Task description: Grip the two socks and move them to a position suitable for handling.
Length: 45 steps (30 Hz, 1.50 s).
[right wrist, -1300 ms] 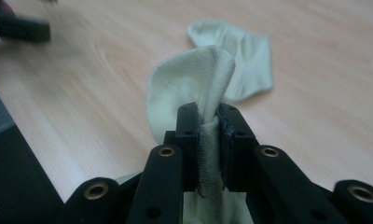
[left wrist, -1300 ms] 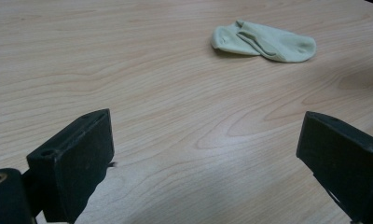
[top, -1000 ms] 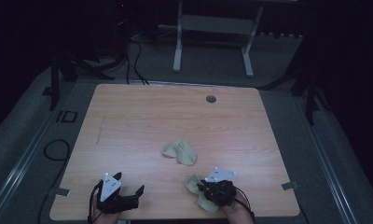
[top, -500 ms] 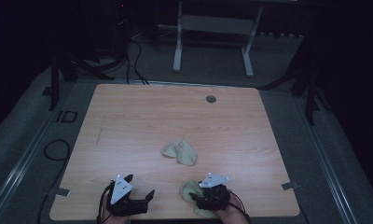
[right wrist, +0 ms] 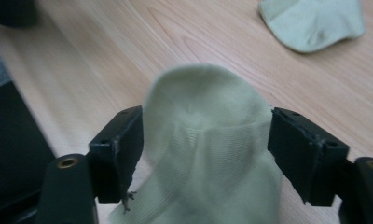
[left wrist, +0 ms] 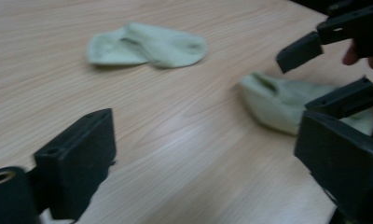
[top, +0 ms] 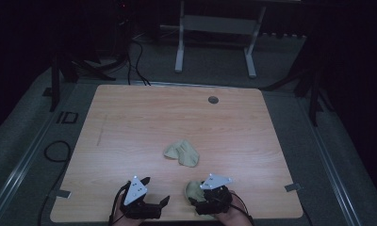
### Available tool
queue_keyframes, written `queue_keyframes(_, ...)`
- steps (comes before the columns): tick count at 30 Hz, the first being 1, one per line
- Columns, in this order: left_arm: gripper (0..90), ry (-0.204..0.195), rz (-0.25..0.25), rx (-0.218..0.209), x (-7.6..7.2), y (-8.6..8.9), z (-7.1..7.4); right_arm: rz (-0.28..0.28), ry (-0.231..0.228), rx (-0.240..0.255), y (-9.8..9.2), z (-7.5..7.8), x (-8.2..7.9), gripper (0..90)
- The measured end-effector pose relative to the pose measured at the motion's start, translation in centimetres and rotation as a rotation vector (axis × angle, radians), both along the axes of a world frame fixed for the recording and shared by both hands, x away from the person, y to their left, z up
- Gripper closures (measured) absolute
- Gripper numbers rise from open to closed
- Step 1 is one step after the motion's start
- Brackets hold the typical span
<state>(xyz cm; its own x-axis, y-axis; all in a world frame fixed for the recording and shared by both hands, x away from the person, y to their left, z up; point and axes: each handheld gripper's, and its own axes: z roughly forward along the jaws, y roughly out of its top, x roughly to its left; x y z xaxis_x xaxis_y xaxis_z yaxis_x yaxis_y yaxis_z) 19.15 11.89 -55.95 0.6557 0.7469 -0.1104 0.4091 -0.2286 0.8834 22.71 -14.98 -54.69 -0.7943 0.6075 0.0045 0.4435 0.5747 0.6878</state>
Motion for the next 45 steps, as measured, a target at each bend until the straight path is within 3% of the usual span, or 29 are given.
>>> queue_keyframes(1,6.5,0.0,0.0,0.0,0.0,0.0,0.0,0.0,0.0,0.0,0.0,0.0,0.0,28.0)
queue_keyframes(2,6.5,-0.02,-0.031,-0.012,0.0,-0.7,0.5,0.003,-0.002,0.007,-0.1,0.3,-0.3,30.6)
queue_keyframes(3,16.2,-0.019,-0.051,-0.008,0.0,-1.0,0.7,0.028,-0.009,-0.004,-0.2,0.6,-1.0,36.8)
queue_keyframes(4,17.0,-0.024,-0.078,-0.006,0.0,-1.4,0.9,0.031,-0.015,-0.017,-0.2,0.7,-1.4,40.8)
queue_keyframes(6,38.5,-0.053,-0.135,-0.001,0.0,-2.2,1.3,0.028,-0.036,-0.019,-0.4,0.7,-2.1,48.7)
queue_keyframes(7,43.8,-0.053,-0.135,-0.001,0.0,-2.2,1.3,0.028,-0.036,-0.019,-0.4,0.7,-2.1,48.7)
queue_keyframes(8,43.8,-0.06,-0.189,0.004,0.2,-3.1,1.7,0.028,-0.03,-0.018,-0.4,0.7,-2.4,49.5)
queue_keyframes(9,58.0,-0.06,-0.204,0.015,0.4,-3.7,1.9,0.024,-0.034,-0.025,-0.5,0.7,-2.9,55.6)
queue_keyframes(11,66.5,-0.061,-0.24,0.018,0.8,-4.8,2.2,0.021,-0.033,-0.028,-0.4,0.6,-3.2,55.1)
queue_keyframes(15,77.6,-0.05,-0.269,0.085,1.7,-7.0,1.8,0.021,-0.029,-0.046,0.0,0.3,-3.7,49.3)
queue_keyframes(19,88.5,0.003,-0.241,0.168,2.4,-7.5,0.1,0.031,-0.023,-0.062,0.2,-0.3,-3.7,52.6)
queue_keyframes(20,88.6,0.011,-0.238,0.213,2.5,-7.4,-0.2,0.035,-0.018,-0.063,0.3,-0.4,-3.7,53.4)
queue_keyframes(24,88.6,0.051,-0.246,0.28,2.7,-7.1,-0.8,0.043,-0.017,-0.093,0.6,-1.1,-3.3,57.1)
queue_keyframes(27,88.6,0.077,-0.251,0.28,2.9,-6.9,-1.0,0.039,-0.025,-0.119,0.8,-1.3,-3.2,59.9)
queue_keyframes(33,89.1,0.083,-0.244,0.273,3.4,-6.9,-1.4,0.011,-0.068,-0.154,0.7,-1.4,-3.0,81.7)
queue_keyframes(36,89.2,0.075,-0.238,0.28,3.5,-7.1,-1.4,-0.008,-0.033,-0.127,0.1,-0.8,-2.4,83.2)
queue_keyframes(45,89.2,0.079,-0.236,0.288,3.8,-7.4,-1.4,-0.118,-0.062,-0.024,-4.0,2.1,-1.6,83.2)
